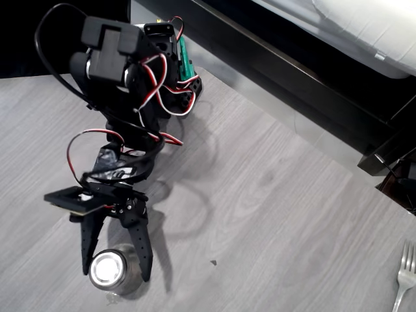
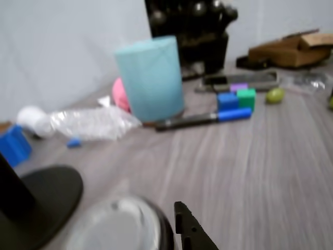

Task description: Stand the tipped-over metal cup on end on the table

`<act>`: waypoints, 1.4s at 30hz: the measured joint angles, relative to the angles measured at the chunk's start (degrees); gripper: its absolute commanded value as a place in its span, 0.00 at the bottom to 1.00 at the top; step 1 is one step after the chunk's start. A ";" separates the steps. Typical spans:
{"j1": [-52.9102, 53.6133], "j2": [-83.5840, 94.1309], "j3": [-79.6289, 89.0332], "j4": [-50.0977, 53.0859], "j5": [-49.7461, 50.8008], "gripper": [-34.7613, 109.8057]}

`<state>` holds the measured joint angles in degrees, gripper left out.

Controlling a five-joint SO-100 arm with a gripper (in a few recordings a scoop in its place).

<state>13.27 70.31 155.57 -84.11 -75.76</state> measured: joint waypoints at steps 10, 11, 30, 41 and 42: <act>0.97 39.81 2.29 28.65 19.16 0.44; 1.14 42.71 2.37 33.66 20.13 0.38; -8.00 92.29 5.01 131.04 76.99 0.24; -15.56 117.69 18.19 143.09 77.87 0.24; -16.08 117.69 18.19 143.96 78.13 0.24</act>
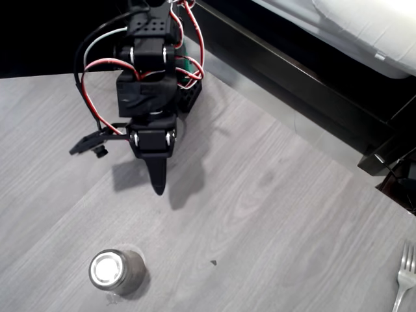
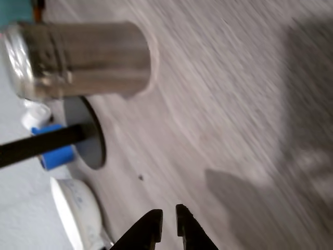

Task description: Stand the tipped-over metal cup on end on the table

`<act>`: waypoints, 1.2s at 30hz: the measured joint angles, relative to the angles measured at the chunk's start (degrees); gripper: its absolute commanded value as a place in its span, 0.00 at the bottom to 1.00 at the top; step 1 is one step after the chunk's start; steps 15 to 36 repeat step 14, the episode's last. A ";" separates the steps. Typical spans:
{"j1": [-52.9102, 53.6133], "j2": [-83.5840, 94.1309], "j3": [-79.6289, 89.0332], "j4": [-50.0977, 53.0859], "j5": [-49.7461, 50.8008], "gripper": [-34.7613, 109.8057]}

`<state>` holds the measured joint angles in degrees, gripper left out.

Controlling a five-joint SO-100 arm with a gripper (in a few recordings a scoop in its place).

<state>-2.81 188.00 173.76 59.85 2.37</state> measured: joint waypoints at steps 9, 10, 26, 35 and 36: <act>-2.46 0.00 0.35 8.96 1.49 0.24; -2.46 0.00 0.35 9.23 1.49 0.24; -2.81 0.00 0.35 9.58 1.49 0.24; -2.81 0.00 0.35 9.58 1.49 0.24; -2.81 0.00 0.35 9.58 1.49 0.24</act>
